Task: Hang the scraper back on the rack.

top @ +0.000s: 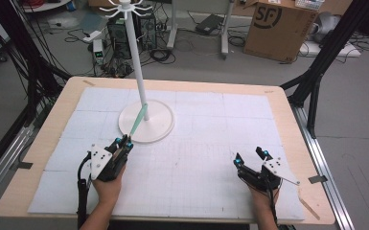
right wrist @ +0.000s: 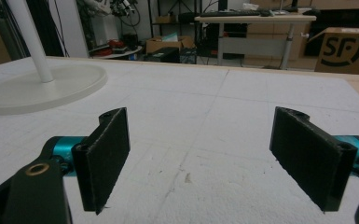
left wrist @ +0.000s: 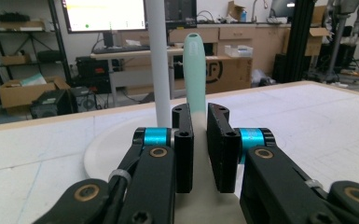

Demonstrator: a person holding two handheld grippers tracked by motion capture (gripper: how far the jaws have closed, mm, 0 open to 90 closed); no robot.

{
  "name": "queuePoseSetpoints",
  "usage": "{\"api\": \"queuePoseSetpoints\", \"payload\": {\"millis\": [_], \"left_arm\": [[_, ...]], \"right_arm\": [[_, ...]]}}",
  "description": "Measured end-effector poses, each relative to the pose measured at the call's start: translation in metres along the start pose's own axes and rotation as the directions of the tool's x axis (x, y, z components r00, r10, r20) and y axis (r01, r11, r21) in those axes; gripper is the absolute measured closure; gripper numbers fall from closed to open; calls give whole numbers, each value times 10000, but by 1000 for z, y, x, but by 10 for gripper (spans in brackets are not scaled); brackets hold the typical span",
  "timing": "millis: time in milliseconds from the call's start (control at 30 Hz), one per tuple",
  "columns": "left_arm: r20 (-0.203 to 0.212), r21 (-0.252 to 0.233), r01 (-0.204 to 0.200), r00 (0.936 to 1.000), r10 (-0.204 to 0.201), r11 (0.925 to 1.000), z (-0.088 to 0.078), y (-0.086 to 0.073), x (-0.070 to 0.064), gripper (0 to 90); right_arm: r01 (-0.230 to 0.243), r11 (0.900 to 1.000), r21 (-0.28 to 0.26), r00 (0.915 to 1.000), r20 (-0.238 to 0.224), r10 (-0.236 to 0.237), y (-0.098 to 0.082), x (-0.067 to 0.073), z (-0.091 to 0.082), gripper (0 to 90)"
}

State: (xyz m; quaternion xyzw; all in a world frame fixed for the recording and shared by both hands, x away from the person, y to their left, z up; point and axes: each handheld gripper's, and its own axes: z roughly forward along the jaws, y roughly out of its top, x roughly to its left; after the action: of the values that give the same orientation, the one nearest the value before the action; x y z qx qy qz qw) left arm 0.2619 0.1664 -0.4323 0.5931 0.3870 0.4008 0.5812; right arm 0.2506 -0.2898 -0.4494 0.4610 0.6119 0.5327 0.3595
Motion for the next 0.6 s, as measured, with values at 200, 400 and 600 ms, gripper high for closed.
{"api": "queuePoseSetpoints", "payload": {"millis": [200,400,600], "left_arm": [[-95,-710,-47,9999,40,9975,-6,3,1,812],[-132,-1478,77,9999,-97,9890,-11,6,5,812],[-255,-1802,245,9992,-296,9833,-13,7,10,812]], "right_arm": [[6,10000,-5,10000,-9,-6,0,0,0,193],[-13,10000,22,10000,7,13,0,0,0,193],[-24,10000,38,10000,-1,24,0,1,0,193]]}}
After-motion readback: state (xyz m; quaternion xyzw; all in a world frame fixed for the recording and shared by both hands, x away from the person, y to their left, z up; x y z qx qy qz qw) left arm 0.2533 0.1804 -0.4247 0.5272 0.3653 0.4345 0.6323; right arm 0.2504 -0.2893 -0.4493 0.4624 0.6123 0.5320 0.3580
